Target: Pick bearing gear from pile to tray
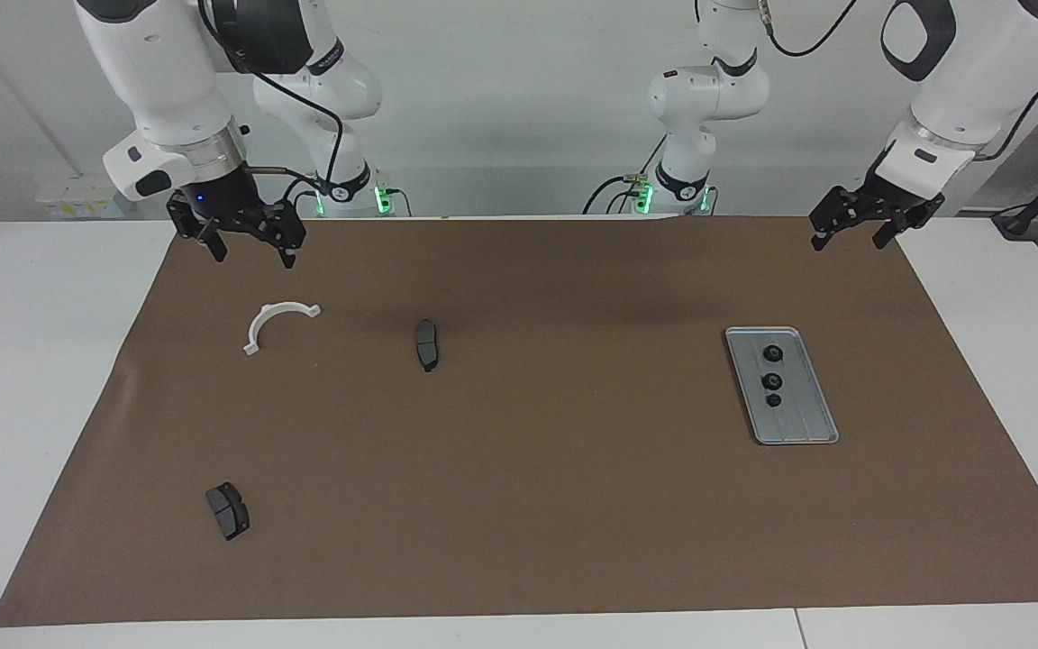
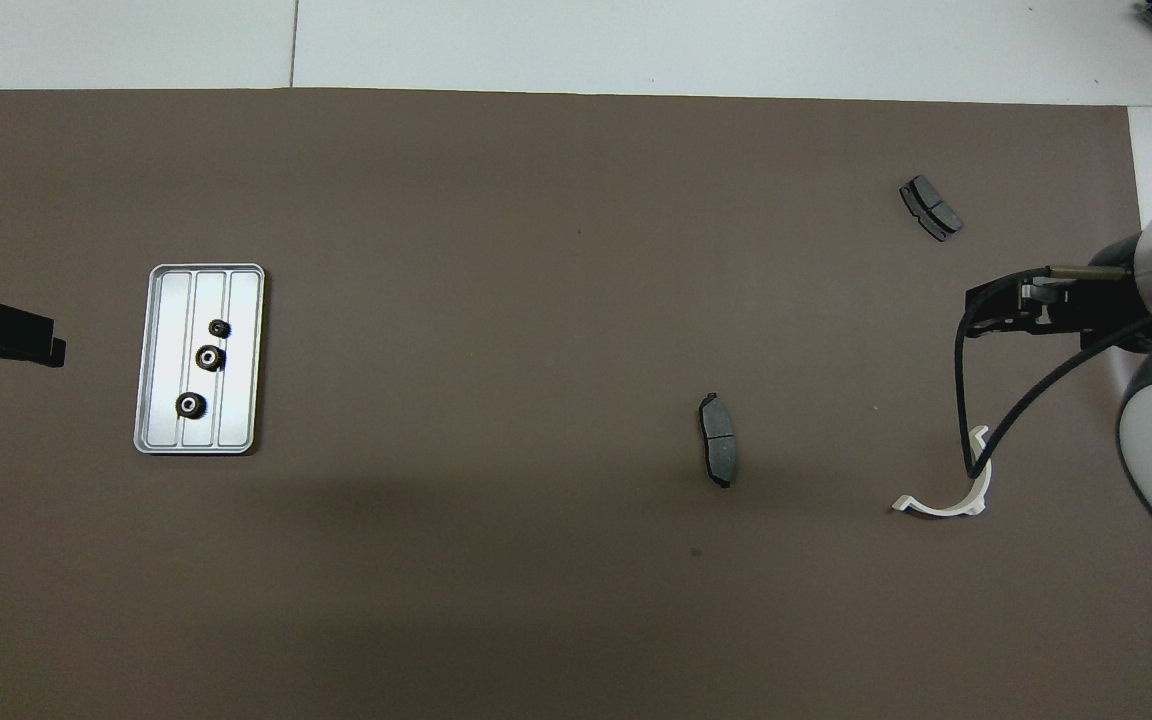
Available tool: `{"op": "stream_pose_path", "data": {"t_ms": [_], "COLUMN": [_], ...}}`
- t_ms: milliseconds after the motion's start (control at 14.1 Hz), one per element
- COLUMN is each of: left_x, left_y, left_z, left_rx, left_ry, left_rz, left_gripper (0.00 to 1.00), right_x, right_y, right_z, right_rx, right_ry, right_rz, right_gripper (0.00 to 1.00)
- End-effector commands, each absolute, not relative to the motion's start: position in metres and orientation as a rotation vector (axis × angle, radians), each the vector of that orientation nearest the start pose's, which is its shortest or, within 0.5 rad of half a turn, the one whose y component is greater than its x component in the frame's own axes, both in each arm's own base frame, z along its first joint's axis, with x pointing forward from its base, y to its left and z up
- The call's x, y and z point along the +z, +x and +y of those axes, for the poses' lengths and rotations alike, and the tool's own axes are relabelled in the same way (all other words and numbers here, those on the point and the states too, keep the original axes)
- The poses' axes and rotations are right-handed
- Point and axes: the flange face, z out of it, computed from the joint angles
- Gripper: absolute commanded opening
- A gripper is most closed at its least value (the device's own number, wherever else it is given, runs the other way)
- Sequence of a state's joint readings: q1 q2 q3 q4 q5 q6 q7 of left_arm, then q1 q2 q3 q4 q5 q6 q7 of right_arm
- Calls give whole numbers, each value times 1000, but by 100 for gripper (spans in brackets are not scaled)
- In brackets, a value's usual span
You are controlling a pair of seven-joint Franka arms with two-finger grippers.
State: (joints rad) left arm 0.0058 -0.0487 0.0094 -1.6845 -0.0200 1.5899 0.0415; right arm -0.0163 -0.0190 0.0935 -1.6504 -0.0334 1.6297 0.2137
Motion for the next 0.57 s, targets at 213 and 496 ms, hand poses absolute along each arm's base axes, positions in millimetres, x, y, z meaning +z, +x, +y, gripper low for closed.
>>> {"op": "stream_pose_path", "data": {"t_ms": [213,496], "left_x": [594,594], "left_y": [540,540], "left_z": [9,10], "left_rx": [48,48], "left_ry": [-3144,-3144], "left_rz": [46,43], "left_gripper": [100,100], "right_x": [604,605], "right_y": [545,545], "right_z": [38,38], "right_rx": [10,5], "right_ry": [-3149,-3149], "right_rz": [193,186], "right_gripper": [100,100]}}
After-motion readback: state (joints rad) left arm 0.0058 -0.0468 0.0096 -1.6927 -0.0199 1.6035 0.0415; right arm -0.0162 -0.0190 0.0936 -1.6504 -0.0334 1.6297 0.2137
